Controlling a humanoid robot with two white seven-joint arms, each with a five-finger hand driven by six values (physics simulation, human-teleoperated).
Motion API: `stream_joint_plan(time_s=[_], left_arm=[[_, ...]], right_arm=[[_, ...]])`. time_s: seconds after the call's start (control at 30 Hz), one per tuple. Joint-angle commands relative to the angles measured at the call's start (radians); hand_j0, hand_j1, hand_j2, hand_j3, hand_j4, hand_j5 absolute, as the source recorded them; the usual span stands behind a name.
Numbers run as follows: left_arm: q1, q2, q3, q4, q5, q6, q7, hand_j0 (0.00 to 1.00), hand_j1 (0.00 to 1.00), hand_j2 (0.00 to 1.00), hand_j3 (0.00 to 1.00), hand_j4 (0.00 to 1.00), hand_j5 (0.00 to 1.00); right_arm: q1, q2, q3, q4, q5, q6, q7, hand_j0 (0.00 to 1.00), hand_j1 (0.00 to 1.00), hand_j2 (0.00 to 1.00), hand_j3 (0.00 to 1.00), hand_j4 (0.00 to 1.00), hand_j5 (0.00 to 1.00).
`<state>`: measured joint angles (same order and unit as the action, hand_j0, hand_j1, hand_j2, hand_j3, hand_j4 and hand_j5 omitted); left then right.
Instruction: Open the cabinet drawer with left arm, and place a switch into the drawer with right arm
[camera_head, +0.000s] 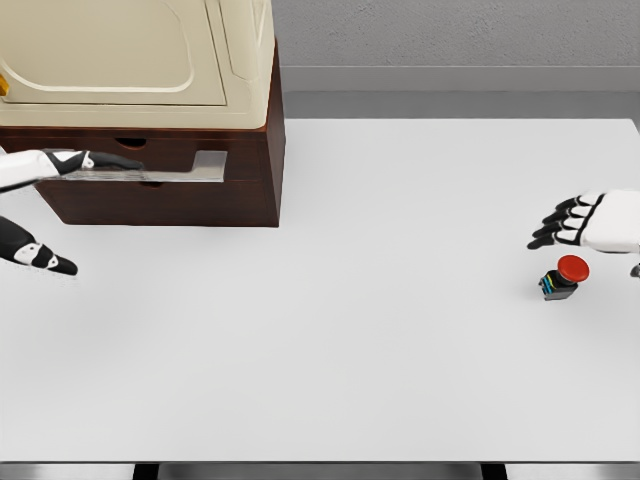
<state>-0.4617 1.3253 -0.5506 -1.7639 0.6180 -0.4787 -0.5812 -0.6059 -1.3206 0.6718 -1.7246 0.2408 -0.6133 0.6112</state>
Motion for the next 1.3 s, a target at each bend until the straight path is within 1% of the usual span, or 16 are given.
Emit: stream_joint_plan(time_s=[0.0, 0.03, 0.07, 0.13, 0.2, 0.27, 0.33, 0.4, 0.47, 0.53, 0.67, 0.73, 0.87, 0.97, 1.13, 1.27], left_arm=[[0.001, -0.011, 0.000, 0.000, 0.019, 0.055, 0.032, 1.00, 1.00, 1.00, 1.00, 1.00, 1.00], [0.006, -0.023, -0.005, 0.000, 0.020, 0.074, 0.076, 1.00, 1.00, 1.00, 1.00, 1.00, 1.00], [0.008, -0.023, -0.009, 0.000, 0.016, 0.078, 0.080, 1.00, 1.00, 1.00, 1.00, 1.00, 1.00], [0.002, -0.031, -0.012, 0.000, -0.046, 0.107, 0.080, 1.00, 1.00, 1.00, 1.00, 1.00, 1.00], [-0.002, -0.038, -0.012, 0.000, -0.052, 0.121, 0.080, 0.98, 0.98, 0.98, 0.98, 0.98, 0.98], [-0.002, -0.038, -0.012, 0.000, -0.115, 0.124, 0.080, 0.98, 0.98, 0.98, 0.98, 0.98, 0.98], [-0.002, -0.038, -0.011, 0.000, -0.144, 0.129, 0.080, 0.98, 0.98, 0.98, 0.98, 0.98, 0.98], [-0.017, -0.040, -0.011, 0.000, -0.144, 0.160, 0.080, 0.98, 0.98, 0.98, 0.98, 0.98, 0.98], [-0.023, -0.047, -0.011, 0.000, -0.144, 0.176, 0.080, 0.98, 0.98, 0.98, 0.98, 0.98, 0.98], [-0.031, -0.069, -0.011, 0.000, -0.144, 0.221, 0.080, 0.99, 0.99, 0.99, 0.99, 0.99, 0.99], [-0.026, -0.075, -0.012, 0.000, -0.150, 0.223, 0.080, 0.99, 0.99, 0.99, 0.99, 0.99, 0.99], [-0.021, -0.077, -0.014, 0.000, -0.188, 0.226, 0.080, 0.99, 0.99, 0.99, 0.99, 0.99, 0.99], [-0.021, -0.083, -0.014, 0.001, -0.196, 0.258, 0.081, 0.99, 0.99, 0.99, 0.99, 0.99, 0.99], [-0.028, -0.097, -0.014, 0.001, -0.219, 0.287, 0.084, 0.99, 0.99, 0.99, 0.99, 0.99, 0.99], [-0.025, -0.106, -0.014, 0.001, -0.273, 0.289, 0.096, 0.99, 0.99, 0.99, 0.99, 0.99, 0.99], [-0.028, -0.112, -0.014, 0.001, -0.288, 0.319, 0.106, 0.99, 0.99, 0.99, 0.99, 0.99, 0.99]], right_arm=[[0.000, 0.027, 0.015, 0.007, 0.012, 0.002, 0.000, 1.00, 1.00, 1.00, 1.00, 1.00, 1.00], [-0.002, 0.043, 0.015, 0.011, 0.028, 0.002, 0.000, 1.00, 1.00, 1.00, 1.00, 1.00, 1.00], [-0.005, 0.058, 0.026, 0.013, 0.034, 0.002, 0.000, 1.00, 1.00, 1.00, 1.00, 1.00, 1.00], [-0.006, 0.060, 0.028, 0.022, 0.034, 0.002, 0.000, 1.00, 1.00, 1.00, 1.00, 1.00, 1.00], [-0.005, 0.089, 0.031, 0.046, 0.035, 0.002, 0.000, 1.00, 1.00, 1.00, 1.00, 1.00, 1.00], [0.000, 0.089, 0.032, 0.054, 0.038, 0.002, 0.000, 1.00, 1.00, 1.00, 1.00, 1.00, 1.00], [0.002, 0.083, 0.046, 0.065, 0.040, 0.002, 0.000, 1.00, 1.00, 1.00, 1.00, 1.00, 1.00], [0.002, 0.087, 0.046, 0.109, 0.041, 0.002, 0.000, 1.00, 1.00, 1.00, 1.00, 1.00, 1.00], [0.003, 0.080, 0.052, 0.111, 0.043, 0.002, 0.000, 1.00, 1.00, 1.00, 1.00, 1.00, 1.00], [0.003, 0.083, 0.051, 0.135, 0.052, 0.002, 0.000, 1.00, 1.00, 1.00, 1.00, 1.00, 1.00], [0.003, 0.089, 0.052, 0.135, 0.052, 0.002, 0.000, 1.00, 1.00, 1.00, 1.00, 1.00, 1.00], [0.006, 0.092, 0.052, 0.135, 0.055, 0.002, 0.000, 1.00, 1.00, 1.00, 1.00, 1.00, 1.00], [0.006, 0.133, 0.052, 0.157, 0.072, 0.002, 0.000, 1.00, 1.00, 1.00, 1.00, 1.00, 1.00], [0.017, 0.135, 0.051, 0.157, 0.084, 0.002, 0.000, 1.00, 1.00, 1.00, 1.00, 1.00, 1.00], [0.031, 0.143, 0.043, 0.191, 0.089, 0.002, 0.000, 1.00, 1.00, 1.00, 1.00, 1.00, 1.00], [0.031, 0.150, 0.042, 0.201, 0.095, 0.002, 0.000, 1.00, 1.00, 1.00, 1.00, 1.00, 1.00]])
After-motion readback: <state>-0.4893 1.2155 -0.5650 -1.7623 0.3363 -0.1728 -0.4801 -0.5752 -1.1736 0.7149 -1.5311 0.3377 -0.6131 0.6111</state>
